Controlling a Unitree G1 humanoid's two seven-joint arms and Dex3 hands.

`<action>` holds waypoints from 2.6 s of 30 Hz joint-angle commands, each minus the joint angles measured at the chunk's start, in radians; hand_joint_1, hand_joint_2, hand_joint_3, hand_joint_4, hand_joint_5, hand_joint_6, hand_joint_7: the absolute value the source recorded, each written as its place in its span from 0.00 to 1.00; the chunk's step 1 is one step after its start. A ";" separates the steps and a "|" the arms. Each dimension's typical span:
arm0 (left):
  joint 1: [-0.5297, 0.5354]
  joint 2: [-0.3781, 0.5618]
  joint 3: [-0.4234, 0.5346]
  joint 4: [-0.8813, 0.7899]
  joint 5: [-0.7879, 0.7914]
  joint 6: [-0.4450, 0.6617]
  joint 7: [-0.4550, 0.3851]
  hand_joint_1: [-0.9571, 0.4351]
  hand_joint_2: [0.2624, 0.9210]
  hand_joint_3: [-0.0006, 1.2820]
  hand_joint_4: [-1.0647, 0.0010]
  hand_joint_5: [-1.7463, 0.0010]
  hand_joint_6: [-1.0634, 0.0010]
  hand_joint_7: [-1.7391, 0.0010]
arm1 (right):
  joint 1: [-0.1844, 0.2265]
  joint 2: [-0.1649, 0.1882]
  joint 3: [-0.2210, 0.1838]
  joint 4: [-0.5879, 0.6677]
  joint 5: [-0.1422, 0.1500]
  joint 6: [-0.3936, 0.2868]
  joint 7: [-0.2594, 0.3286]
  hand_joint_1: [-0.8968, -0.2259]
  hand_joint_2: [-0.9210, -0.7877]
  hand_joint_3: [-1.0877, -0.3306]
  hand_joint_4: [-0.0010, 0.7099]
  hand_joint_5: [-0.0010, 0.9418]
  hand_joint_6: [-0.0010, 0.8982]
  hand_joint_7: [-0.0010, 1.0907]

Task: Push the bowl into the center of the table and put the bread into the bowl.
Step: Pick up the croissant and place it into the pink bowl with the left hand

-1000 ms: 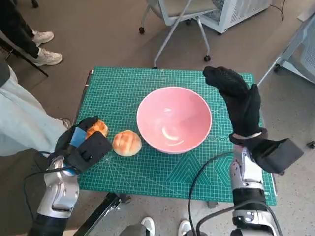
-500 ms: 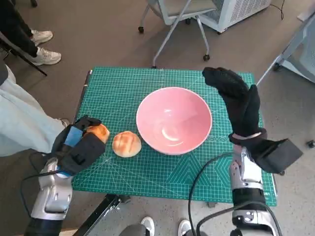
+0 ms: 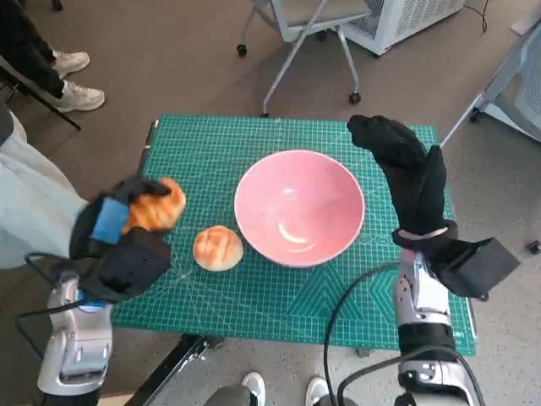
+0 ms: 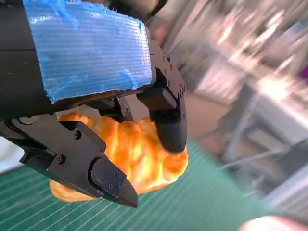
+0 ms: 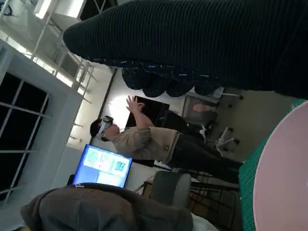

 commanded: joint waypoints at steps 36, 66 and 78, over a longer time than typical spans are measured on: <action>-0.553 -0.179 -0.384 0.435 0.127 -0.343 -0.042 0.69 0.93 0.01 0.17 0.39 0.27 0.49 | 0.026 -0.014 -0.030 -0.007 0.002 0.002 -0.002 0.33 0.00 0.44 0.26 0.00 0.09 0.44; -0.550 -0.189 -0.425 0.570 0.074 -0.213 -0.373 0.49 0.88 0.01 0.86 0.99 0.71 0.99 | 0.048 -0.006 -0.030 -0.043 -0.004 0.015 -0.021 0.33 0.00 0.44 0.26 0.00 0.11 0.46; -0.428 -0.099 -0.322 0.349 -0.028 -0.231 -0.431 0.47 0.86 0.00 0.91 1.00 0.72 1.00 | 0.055 0.005 -0.020 -0.049 -0.006 0.019 -0.025 0.34 0.00 0.44 0.26 0.00 0.11 0.46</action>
